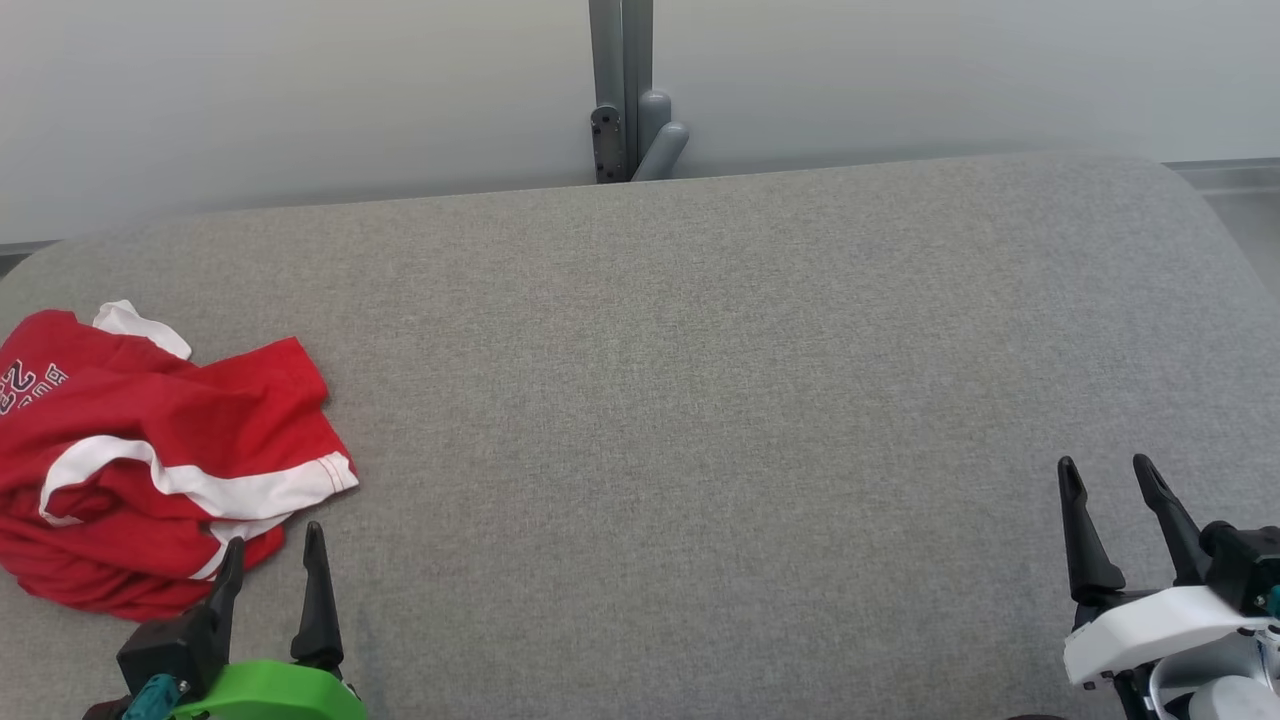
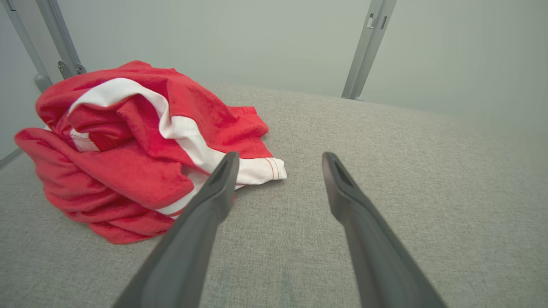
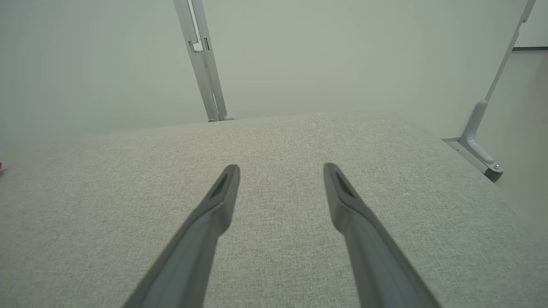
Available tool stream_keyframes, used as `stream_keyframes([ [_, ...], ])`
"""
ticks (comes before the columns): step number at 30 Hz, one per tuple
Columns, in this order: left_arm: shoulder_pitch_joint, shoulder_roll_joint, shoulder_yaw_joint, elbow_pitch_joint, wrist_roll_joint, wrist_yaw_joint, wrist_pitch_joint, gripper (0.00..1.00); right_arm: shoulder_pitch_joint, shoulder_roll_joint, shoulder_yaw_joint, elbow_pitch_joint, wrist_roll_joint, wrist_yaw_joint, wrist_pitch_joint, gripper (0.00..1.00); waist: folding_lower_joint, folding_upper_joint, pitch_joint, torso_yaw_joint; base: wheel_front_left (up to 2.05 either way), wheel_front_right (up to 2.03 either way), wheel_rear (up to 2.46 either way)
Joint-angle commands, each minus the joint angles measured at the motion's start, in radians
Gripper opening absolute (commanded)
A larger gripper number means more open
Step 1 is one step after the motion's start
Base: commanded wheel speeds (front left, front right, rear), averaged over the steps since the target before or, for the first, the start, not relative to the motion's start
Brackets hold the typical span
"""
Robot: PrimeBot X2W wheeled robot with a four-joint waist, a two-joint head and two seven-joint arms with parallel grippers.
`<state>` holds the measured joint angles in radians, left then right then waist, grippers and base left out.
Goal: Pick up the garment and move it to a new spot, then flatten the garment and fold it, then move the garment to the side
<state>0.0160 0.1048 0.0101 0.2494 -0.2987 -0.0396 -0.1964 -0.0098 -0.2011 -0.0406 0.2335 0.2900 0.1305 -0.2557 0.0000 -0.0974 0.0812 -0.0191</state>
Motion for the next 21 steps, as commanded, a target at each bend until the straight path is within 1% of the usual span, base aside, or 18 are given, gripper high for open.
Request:
stream_keyframes([
  [1, 0.014, 0.008, 0.004, -0.002, 0.031, -0.001, -0.011, 1.0, 0.006, 0.0, -0.01, -0.001, -0.037, 0.0, -0.005, 1.0, 0.0, 0.0, -0.001, 0.0, 0.0, 0.0, 0.0],
  [13, 0.03, -0.001, 0.007, 0.016, 0.125, -0.002, -0.035, 1.0, 0.021, 0.014, -0.033, 0.0, -0.167, 0.0, -0.007, 1.0, 0.0, 0.0, -0.002, 0.004, 0.0, 0.0, 0.0],
  [21, 0.04, -0.007, 0.018, 0.018, 0.173, 0.0, -0.048, 1.0, 0.028, 0.019, -0.045, -0.002, -0.22, 0.0, -0.008, 1.0, 0.0, 0.0, -0.005, 0.009, 0.0, 0.0, 0.0],
])
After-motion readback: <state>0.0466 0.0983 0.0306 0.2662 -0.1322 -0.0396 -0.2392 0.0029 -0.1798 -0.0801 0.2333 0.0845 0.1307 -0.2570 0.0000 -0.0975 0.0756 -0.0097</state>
